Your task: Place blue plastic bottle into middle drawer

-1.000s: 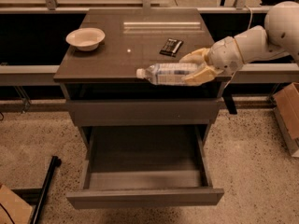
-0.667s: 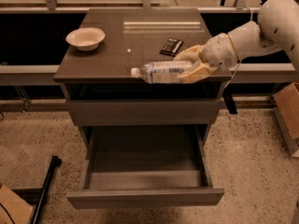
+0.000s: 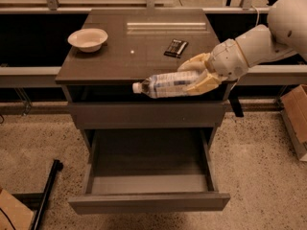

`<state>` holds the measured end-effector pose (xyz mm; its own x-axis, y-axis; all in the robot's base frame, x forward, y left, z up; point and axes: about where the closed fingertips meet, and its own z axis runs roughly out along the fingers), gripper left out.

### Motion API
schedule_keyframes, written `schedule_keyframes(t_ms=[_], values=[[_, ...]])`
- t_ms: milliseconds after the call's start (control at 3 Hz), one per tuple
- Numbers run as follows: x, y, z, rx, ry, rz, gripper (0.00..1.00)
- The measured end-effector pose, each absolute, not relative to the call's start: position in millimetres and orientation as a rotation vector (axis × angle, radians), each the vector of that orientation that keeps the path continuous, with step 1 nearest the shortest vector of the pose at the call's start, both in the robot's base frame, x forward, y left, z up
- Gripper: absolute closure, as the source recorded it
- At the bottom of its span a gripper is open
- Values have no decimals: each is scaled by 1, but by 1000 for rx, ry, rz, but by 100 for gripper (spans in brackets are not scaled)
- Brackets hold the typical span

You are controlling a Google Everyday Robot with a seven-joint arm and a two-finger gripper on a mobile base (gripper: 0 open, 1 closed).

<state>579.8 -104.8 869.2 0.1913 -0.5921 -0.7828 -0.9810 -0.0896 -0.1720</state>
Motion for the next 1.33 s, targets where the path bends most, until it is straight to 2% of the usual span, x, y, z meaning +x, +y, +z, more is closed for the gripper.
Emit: schedule_keyframes(t_ms=[667, 1333], values=[[544, -115, 819, -1705, 1571, 697, 100], [537, -135, 731, -1552, 1706, 597, 100]])
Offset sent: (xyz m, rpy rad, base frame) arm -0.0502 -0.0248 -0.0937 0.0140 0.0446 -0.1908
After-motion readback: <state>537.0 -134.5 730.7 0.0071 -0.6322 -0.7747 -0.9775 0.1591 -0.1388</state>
